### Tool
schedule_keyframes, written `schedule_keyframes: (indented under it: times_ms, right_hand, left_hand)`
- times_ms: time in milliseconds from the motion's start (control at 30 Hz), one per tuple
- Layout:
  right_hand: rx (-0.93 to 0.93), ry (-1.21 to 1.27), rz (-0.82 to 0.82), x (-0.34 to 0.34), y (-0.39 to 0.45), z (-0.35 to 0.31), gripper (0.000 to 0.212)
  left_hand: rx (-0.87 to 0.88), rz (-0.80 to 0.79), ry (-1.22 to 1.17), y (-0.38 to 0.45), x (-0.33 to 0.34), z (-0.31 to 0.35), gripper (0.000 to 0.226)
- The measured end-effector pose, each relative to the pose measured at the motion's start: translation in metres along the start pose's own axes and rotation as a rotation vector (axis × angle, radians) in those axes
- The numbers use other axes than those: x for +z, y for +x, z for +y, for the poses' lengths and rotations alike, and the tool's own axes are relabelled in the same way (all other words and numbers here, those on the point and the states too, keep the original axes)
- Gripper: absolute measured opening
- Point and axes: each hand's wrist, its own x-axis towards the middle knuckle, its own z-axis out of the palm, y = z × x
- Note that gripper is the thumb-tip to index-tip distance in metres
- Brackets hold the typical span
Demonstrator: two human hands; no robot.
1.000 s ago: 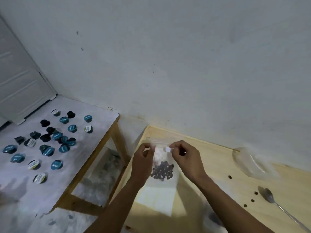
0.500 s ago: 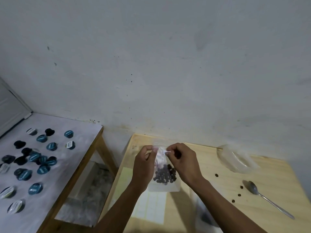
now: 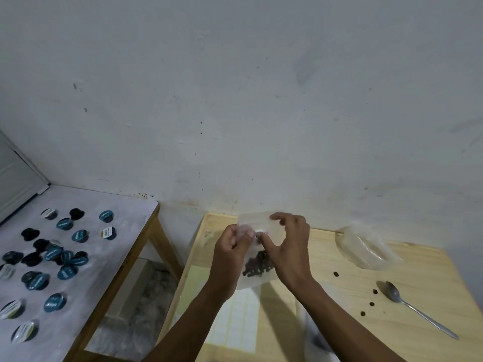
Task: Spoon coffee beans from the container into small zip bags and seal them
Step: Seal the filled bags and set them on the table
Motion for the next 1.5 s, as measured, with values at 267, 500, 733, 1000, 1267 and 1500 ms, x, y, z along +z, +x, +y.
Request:
schedule_keyframes:
  times_ms: [267, 500, 733, 1000, 1267, 1500]
  right_hand:
    - [0.448, 0.497, -0.116, -0.018, 0.006, 0.002, 0.031]
    - [0.409, 0.503, -0.199, -0.021, 0.008, 0.013, 0.013]
    - [0.539, 0.384, -0.39, -0.008, -0.001, 0.051, 0.033]
    - [0.695, 0.363, -0.292, 0.03, -0.001, 0.086, 0.047]
    - [0.626, 0.088, -0.347, 0.077, 0.026, 0.099, 0.059]
    - [0.622, 0.007, -0.406, 0.101, 0.054, 0.104, 0.05]
  left_hand:
    - [0.023, -0.044, 0.046, 0.008, 0.003, 0.004, 0.012]
    - [-0.067, -0.044, 0.008, 0.013, 0.006, -0.011, 0.015]
    - [-0.19, 0.058, 0.088, 0.036, -0.006, -0.046, 0.025]
    - [-0.48, -0.026, 0.307, 0.059, -0.03, -0.087, 0.044]
    - [-0.418, -0.021, 0.561, 0.105, -0.039, -0.099, 0.055]
    - [-0.426, -0.021, 0.628, 0.13, -0.036, -0.107, 0.059]
